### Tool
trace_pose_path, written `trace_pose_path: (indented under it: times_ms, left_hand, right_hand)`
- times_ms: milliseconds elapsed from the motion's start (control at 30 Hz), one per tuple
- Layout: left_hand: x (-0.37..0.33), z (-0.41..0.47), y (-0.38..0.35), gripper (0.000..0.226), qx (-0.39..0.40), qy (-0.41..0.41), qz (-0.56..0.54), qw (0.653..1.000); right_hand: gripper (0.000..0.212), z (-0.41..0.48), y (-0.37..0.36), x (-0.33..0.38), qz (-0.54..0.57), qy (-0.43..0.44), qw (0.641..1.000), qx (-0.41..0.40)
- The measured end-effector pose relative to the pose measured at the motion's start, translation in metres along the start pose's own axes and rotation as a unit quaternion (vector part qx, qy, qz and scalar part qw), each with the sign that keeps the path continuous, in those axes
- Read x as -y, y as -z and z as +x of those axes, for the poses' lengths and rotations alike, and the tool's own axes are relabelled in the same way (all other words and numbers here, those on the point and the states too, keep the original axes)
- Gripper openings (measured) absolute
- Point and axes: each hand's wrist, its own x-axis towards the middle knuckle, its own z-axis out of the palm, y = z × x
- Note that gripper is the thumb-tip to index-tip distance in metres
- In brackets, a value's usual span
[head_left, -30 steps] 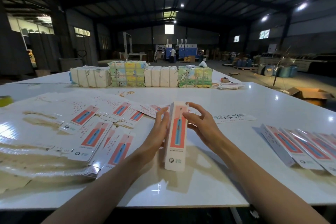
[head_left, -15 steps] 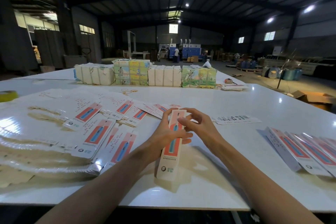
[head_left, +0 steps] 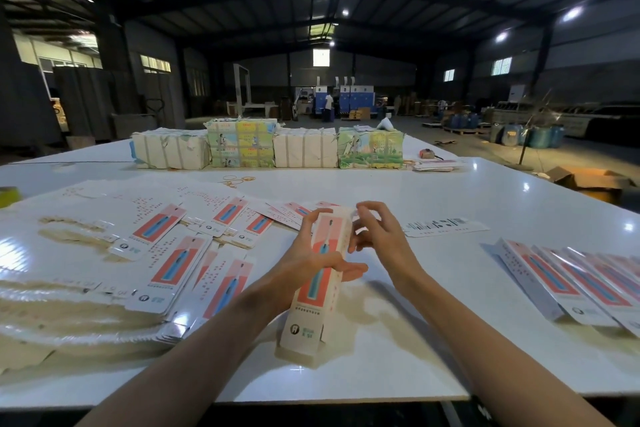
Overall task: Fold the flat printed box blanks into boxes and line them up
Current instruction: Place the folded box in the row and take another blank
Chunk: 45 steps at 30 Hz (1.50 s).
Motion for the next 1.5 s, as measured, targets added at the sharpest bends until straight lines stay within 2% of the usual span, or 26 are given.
trace_pose_path:
  times_ms: [133, 267, 400, 600, 800, 867, 1000, 1233, 1367, 1500]
  left_hand:
    - [-0.004, -0.006, -0.005, 0.1, 0.011, -0.004, 0.07, 0.997]
    - [-0.004, -0.006, -0.004, 0.105, 0.019, 0.005, 0.094, 0.995]
    - [-0.001, -0.005, 0.0, 0.103, 0.014, 0.02, 0.1, 0.995]
    - [0.0, -0.005, 0.002, 0.1, 0.021, 0.026, 0.124, 0.992]
    - [0.003, -0.005, -0.001, 0.103, 0.038, 0.023, 0.115, 0.992]
    - [0.004, -0.004, 0.0, 0.105, 0.043, 0.023, 0.107, 0.993]
    - [0.007, -0.005, -0.001, 0.11, 0.051, 0.017, 0.099, 0.994]
    - [0.006, -0.003, -0.001, 0.114, 0.06, 0.018, 0.095, 0.993]
    - [0.008, 0.0, -0.001, 0.117, 0.077, 0.026, 0.08, 0.993]
    - [0.009, 0.002, -0.001, 0.114, 0.068, 0.039, 0.113, 0.99]
  right_hand:
    - [0.019, 0.004, 0.006, -0.004, -0.021, -0.028, 0.999, 0.003]
    - [0.013, 0.003, 0.01, -0.004, -0.064, 0.045, 0.997, 0.006]
    - [0.019, 0.004, 0.009, -0.004, -0.121, 0.096, 0.988, 0.014]
    - [0.023, 0.002, 0.003, 0.001, 0.003, -0.003, 0.999, 0.038]
    - [0.006, 0.008, 0.01, -0.001, 0.066, -0.066, 0.995, 0.028]
    - [0.01, 0.008, 0.011, 0.0, 0.087, -0.077, 0.993, 0.036]
    - [0.015, 0.008, 0.011, 0.002, 0.108, -0.099, 0.989, 0.035]
    - [0.005, 0.01, 0.015, 0.0, 0.127, -0.132, 0.983, 0.031]
    - [0.01, 0.011, 0.015, -0.003, 0.124, -0.147, 0.981, 0.02]
    - [0.011, 0.011, 0.015, -0.005, 0.116, -0.154, 0.981, 0.013]
